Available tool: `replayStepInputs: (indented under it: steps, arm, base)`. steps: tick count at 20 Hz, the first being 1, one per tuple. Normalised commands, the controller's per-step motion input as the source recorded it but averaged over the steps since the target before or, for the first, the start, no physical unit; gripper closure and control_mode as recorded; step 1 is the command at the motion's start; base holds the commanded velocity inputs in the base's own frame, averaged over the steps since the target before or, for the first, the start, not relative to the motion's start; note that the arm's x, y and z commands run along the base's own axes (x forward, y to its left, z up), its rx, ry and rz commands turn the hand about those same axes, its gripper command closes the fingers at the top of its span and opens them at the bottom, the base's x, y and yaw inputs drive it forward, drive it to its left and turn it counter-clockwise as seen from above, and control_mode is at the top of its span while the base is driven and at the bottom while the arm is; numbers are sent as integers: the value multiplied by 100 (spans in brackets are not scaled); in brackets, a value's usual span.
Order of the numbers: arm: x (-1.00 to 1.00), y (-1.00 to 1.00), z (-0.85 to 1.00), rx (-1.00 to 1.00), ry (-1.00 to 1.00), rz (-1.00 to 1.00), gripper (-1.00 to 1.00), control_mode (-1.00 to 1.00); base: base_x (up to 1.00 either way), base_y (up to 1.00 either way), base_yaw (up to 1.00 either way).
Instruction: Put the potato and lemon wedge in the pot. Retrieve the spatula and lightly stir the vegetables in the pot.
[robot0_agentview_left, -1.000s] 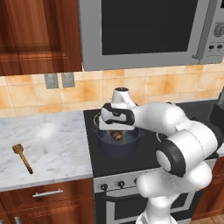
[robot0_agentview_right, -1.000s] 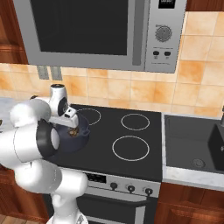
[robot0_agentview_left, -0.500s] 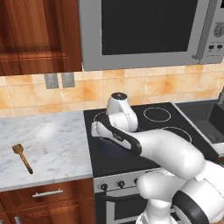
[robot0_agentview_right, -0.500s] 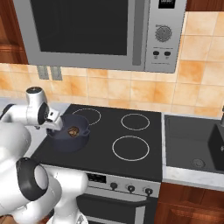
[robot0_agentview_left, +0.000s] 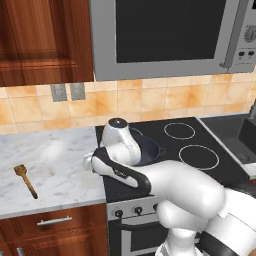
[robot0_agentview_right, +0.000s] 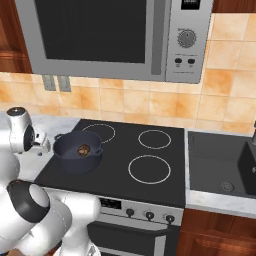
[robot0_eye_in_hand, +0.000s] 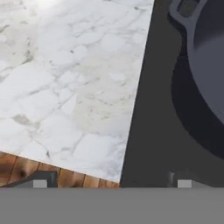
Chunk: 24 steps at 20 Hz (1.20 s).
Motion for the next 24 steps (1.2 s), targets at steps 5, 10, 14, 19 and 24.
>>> replayStepInputs:
  steps: [5,10,14,19,24]
  arm:
    - [0,100,0,0,3,13,-100,-100]
    - [0,100,0,0,11,8,-100,-100]
    - [0,99,0,0,17,1,-100,-100]
    - [-1,68,-13,0,7,0,-100,-100]
    - [-16,26,-28,0,-1,0,-100,-100]
  base:
    - [0,0,0]
    - [0,0,0]
    - [0,0,0]
    - [0,0,0]
    - [0,0,0]
